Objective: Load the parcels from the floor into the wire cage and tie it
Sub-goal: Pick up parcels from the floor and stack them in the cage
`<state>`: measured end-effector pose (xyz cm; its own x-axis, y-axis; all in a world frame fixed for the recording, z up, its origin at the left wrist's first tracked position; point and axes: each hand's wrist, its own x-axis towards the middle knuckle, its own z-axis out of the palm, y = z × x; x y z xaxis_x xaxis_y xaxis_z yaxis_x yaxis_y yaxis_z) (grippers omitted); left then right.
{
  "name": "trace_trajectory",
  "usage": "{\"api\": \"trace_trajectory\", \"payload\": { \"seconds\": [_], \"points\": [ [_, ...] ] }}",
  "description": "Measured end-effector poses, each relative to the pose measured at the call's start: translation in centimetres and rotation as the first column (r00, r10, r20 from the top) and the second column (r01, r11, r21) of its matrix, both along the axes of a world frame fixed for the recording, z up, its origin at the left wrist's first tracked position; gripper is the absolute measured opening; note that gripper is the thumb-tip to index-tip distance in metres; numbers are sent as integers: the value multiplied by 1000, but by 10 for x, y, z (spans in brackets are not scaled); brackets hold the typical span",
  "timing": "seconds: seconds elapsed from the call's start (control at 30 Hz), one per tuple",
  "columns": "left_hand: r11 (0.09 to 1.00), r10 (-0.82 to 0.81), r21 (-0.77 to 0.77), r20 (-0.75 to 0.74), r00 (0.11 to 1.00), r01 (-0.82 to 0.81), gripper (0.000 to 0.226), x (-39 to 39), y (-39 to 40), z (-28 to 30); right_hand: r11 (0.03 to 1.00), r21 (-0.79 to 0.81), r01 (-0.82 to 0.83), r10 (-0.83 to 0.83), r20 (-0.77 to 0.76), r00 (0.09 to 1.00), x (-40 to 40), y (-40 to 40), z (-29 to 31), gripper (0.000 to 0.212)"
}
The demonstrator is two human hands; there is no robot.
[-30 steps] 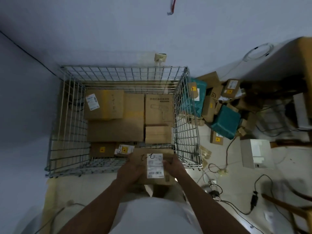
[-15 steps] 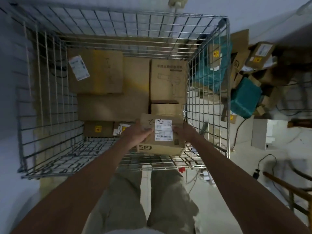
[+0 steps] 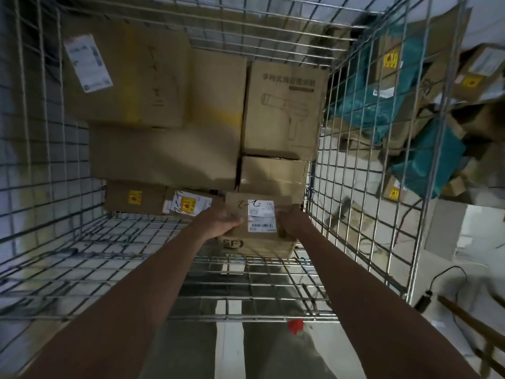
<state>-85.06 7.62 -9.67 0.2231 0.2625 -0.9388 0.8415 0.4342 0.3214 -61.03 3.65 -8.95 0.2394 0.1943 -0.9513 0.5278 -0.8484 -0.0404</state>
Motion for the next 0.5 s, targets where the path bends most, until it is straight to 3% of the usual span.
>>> {"api": "trace_trajectory", "payload": {
  "seconds": [0.2, 0.5],
  "points": [
    [994, 41, 99, -24, 999, -38, 38, 14, -8, -17, 997, 76, 31, -30, -18, 999, 17, -8, -51, 57],
    [948, 43, 317, -18, 999, -35, 82, 15, -24, -38, 954, 299, 36, -49, 38, 998, 14, -36, -53, 63]
  ]
}}
